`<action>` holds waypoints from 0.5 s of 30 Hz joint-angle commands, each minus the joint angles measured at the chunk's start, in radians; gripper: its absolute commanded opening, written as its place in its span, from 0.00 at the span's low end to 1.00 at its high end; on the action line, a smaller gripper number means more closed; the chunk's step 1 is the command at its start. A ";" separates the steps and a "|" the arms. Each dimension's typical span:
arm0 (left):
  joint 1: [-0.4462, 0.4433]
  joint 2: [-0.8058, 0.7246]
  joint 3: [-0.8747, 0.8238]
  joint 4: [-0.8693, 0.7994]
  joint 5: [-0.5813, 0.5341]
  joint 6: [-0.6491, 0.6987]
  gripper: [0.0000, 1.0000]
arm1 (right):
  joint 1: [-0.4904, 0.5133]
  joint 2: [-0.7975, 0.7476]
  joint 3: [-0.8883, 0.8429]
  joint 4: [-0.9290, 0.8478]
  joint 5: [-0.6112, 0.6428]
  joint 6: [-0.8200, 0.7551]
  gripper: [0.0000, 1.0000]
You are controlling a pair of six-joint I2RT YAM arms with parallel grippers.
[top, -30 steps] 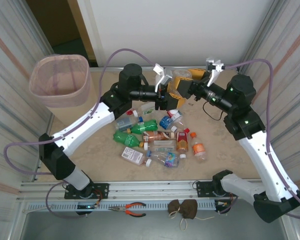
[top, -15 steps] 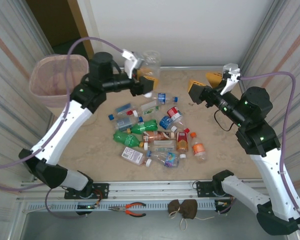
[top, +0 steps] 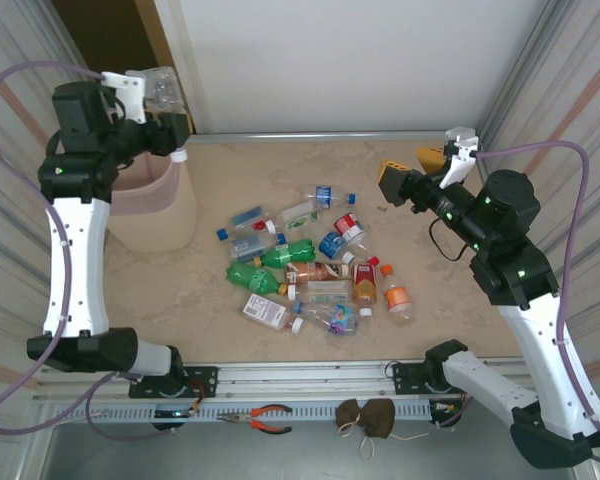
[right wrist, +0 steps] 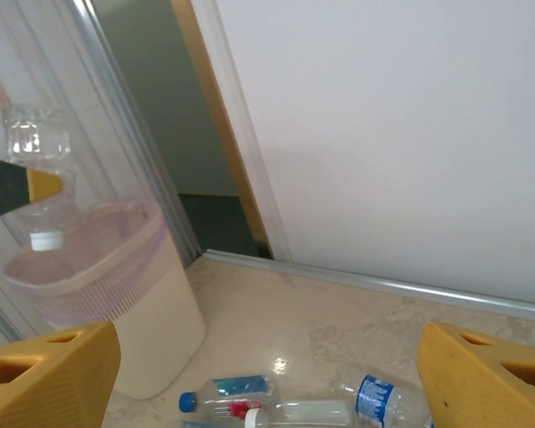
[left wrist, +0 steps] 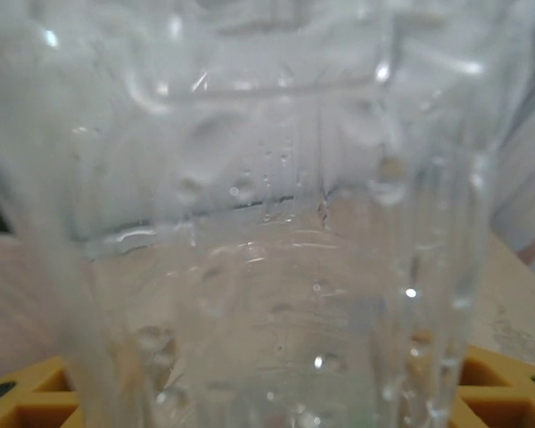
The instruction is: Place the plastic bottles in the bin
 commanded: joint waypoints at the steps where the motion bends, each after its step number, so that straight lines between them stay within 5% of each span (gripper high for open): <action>1: 0.067 0.060 0.070 -0.124 -0.002 0.062 0.49 | -0.011 0.002 -0.008 0.004 -0.003 -0.022 0.85; 15: 0.189 0.307 0.101 -0.281 -0.101 0.164 0.49 | -0.019 0.003 -0.017 -0.013 -0.003 -0.017 0.84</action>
